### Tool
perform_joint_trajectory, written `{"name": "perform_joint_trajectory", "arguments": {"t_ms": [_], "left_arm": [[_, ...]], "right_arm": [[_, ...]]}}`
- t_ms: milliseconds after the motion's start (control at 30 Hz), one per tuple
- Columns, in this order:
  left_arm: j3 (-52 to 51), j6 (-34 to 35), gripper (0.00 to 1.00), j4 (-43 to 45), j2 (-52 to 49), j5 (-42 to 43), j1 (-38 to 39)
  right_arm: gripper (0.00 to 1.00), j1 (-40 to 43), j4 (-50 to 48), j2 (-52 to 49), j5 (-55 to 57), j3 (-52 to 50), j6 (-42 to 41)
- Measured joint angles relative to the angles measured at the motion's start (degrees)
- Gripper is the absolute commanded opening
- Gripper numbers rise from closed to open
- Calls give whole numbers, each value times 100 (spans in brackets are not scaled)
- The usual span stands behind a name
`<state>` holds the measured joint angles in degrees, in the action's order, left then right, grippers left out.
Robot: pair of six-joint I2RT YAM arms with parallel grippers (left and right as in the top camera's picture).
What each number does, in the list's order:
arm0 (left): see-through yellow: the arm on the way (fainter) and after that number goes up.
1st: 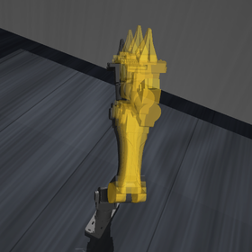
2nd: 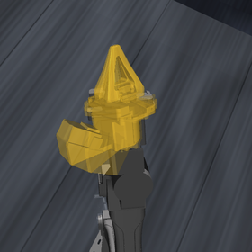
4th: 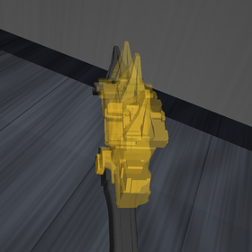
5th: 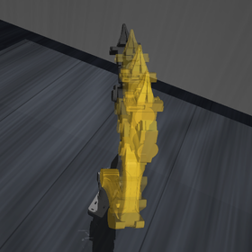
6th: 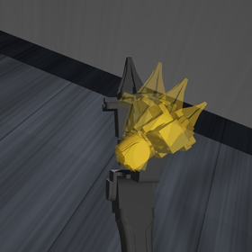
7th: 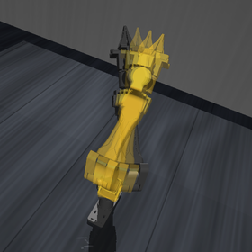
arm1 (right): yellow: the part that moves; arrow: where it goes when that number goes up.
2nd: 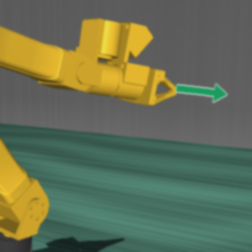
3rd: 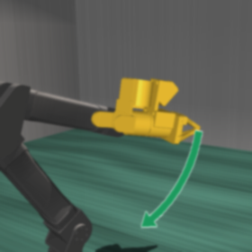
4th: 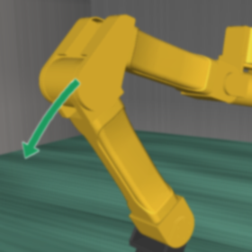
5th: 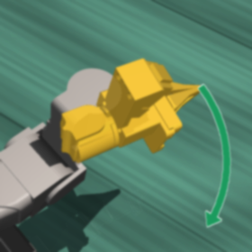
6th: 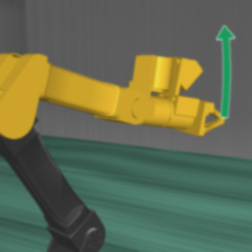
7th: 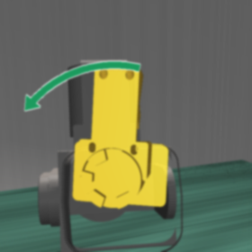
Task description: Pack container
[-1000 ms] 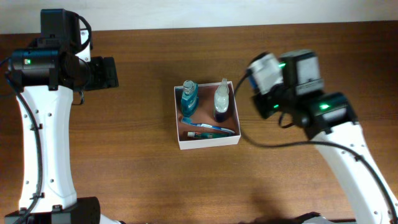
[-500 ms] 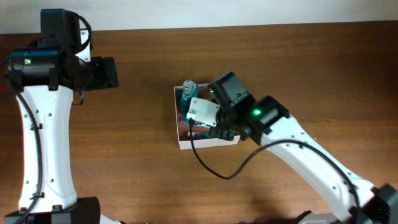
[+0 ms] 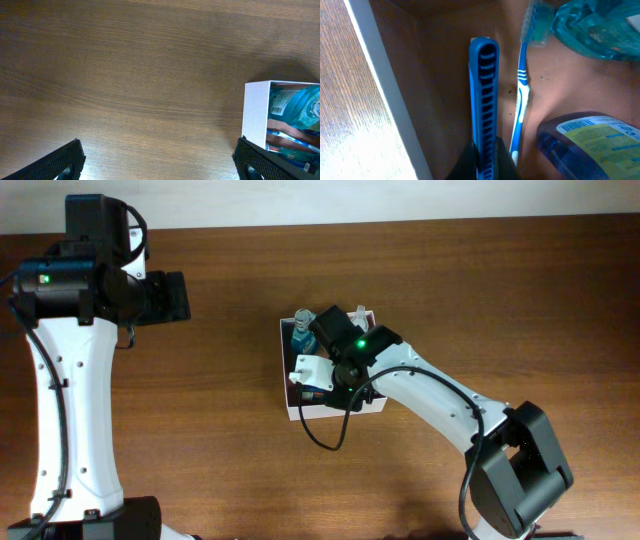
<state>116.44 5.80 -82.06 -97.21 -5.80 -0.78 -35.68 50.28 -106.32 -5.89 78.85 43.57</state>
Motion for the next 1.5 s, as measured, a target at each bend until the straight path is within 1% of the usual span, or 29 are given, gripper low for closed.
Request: {"name": "perform_joint_trajectory", "arguments": {"t_ms": [33, 100, 333, 433, 500, 533, 600, 667, 733, 767, 800, 833, 933, 1033, 1100, 1233, 1300, 1400, 1500], "left_arm": [[0, 0, 96, 0, 0, 0, 0], [0, 0, 96, 2, 0, 2, 0], [0, 0, 96, 0, 0, 0, 0], [0, 0, 96, 0, 0, 0, 0], [0, 0, 96, -2, 0, 2, 0], [0, 0, 96, -2, 0, 0, 0], [0, 0, 96, -2, 0, 0, 0], [0, 0, 96, -2, 0, 0, 0], [0, 0, 97, -2, 0, 0, 0], [0, 0, 97, -2, 0, 2, 0], [0, 0, 97, -2, 0, 2, 17], [0, 0, 97, 2, 0, 4, 35], [-13, -46, 99, 120, -50, 85, 190], [-109, -120, 99, 256, -208, 116, 354], [-212, -173, 99, 284, -507, 138, 450], [-284, -177, 99, 321, -955, 133, 452], [-313, -195, 100, 319, -1119, 136, 446], [-326, -254, 100, 319, -1091, 243, 446], [-529, -354, 100, 529, -835, 400, 446]], "right_arm": [[38, 0, -2, -4, 2, 0, 33], [52, 0, -22, -4, 9, 2, 33], [54, 4, -46, 35, 151, 9, -140], [58, 4, 48, 428, 358, 50, -468], [63, 20, -28, 960, 612, 232, -833], [66, 81, -181, 1384, 748, 396, -1198], [67, 273, -348, 1950, 879, 616, -1661], [68, 866, -398, 2586, 1049, 772, -2487], [70, 1528, -315, 2850, 1145, 831, -3169], [78, 1947, -245, 2916, 1222, 833, -3550], [97, 2385, -138, 2881, 1213, 831, -3904], [99, 2697, -76, 2811, 1182, 815, -4118], [99, 3425, 52, 2562, 1145, 787, -4485], [99, 3779, 111, 2439, 1099, 748, -4642], [99, 3947, 114, 2406, 1097, 743, -4704], [100, 4026, 337, 2406, 1075, 743, -4784], [91, 4026, 717, 2406, 1029, 739, -4905], [89, 4026, 1049, 2487, 938, 570, -4999], [90, 4026, 946, 2839, 883, 79, -5082]]}}
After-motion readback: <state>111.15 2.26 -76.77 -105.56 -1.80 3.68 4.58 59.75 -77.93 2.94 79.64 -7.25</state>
